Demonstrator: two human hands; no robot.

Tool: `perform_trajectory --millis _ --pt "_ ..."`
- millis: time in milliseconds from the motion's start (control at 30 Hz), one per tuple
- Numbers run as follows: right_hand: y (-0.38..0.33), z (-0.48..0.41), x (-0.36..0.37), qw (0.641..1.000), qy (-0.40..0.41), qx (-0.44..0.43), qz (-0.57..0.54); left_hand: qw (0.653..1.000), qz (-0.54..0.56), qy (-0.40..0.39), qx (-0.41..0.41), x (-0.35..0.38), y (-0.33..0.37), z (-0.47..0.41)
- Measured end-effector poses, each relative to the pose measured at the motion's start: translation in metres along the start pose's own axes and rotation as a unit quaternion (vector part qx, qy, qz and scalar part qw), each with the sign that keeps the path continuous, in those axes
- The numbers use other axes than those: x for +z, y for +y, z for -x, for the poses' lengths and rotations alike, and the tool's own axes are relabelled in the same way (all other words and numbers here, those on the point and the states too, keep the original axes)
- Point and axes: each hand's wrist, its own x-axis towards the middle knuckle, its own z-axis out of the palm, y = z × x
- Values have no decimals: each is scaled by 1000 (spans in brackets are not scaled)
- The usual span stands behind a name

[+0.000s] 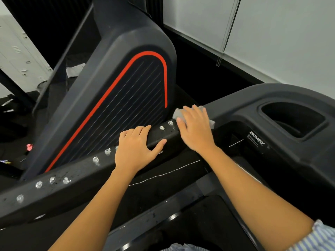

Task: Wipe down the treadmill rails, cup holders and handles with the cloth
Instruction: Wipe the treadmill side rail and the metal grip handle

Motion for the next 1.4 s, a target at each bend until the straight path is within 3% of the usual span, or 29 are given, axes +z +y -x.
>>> perform_trajectory --millis 167,400,533,667,867,1000,1167,1300,1400 --pt "-1 17 -3 994 -35 -103 -5 1000 1 1 1 1 -1 1" --pt "4 5 -5 1000 -21 -21 1 1000 22 23 -2 1 1 2" --pt "-20 5 5 995 -37 -97 3 988 124 79 -40 -1 -1 5" --pt "-12 17 -3 988 -59 -141 -31 983 152 84 -55 -1 1 4" --pt "-9 1 -12 998 -31 -34 -35 981 156 97 -53 1 -1 6" --pt "-43 -10 2 996 -36 -85 12 976 174 112 -62 0 1 5" --pt "-38 11 -2 980 -100 -163 -61 976 176 115 -59 0 0 4" --pt "-4 5 -19 988 -95 -96 -71 977 173 104 -63 -2 0 5" --pt "-8 -15 -19 997 -70 -30 -6 979 170 92 -67 -3 1 4"
